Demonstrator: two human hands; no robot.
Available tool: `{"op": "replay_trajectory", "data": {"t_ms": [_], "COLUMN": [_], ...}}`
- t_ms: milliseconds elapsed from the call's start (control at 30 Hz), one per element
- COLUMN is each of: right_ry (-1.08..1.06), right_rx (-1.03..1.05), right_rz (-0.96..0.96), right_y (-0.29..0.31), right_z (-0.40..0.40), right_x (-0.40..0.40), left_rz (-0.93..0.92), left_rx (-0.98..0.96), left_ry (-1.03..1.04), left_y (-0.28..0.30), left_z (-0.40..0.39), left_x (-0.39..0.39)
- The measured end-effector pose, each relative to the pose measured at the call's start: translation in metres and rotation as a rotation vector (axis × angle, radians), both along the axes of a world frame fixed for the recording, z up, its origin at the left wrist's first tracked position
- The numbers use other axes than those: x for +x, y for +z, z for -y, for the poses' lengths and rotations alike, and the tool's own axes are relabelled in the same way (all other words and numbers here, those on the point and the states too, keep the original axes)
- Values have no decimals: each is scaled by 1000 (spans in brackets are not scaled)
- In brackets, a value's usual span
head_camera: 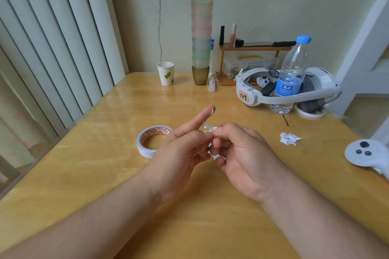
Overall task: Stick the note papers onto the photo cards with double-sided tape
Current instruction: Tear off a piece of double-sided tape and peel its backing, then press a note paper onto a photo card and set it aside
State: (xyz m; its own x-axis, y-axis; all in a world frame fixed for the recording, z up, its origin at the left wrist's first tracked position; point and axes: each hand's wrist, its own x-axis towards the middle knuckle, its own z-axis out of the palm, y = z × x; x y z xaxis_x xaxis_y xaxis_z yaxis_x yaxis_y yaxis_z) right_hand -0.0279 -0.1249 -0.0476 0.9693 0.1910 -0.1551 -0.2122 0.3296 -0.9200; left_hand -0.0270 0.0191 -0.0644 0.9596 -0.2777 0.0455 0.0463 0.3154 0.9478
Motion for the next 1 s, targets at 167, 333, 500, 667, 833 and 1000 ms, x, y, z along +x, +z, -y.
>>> {"op": "replay_trajectory", "data": {"t_ms": [167,333,500,667,833,1000], "right_ry": [-50,-278,-415,-254,-227,-424], "right_rx": [-300,-1161,-1277,-1421,-1462,-1443], "right_rz": [274,517,273,229,193,207], "right_y": [8,23,-6,-23,-23,-14], "right_z": [16,104,178,179,178,175], "right_x": [2,29,64,74,78,72], "left_rz": [-174,-258,-132,-102,-18,-134], "left_rx": [-164,-249,-19,69,198,-90], "left_ry": [-58,-74,-38,-101,5,97], "left_y": [3,3,-4,5,3,-7], "left_z": [-4,-8,-9,-4,8,17], "left_x": [3,6,12,27,42,51]}}
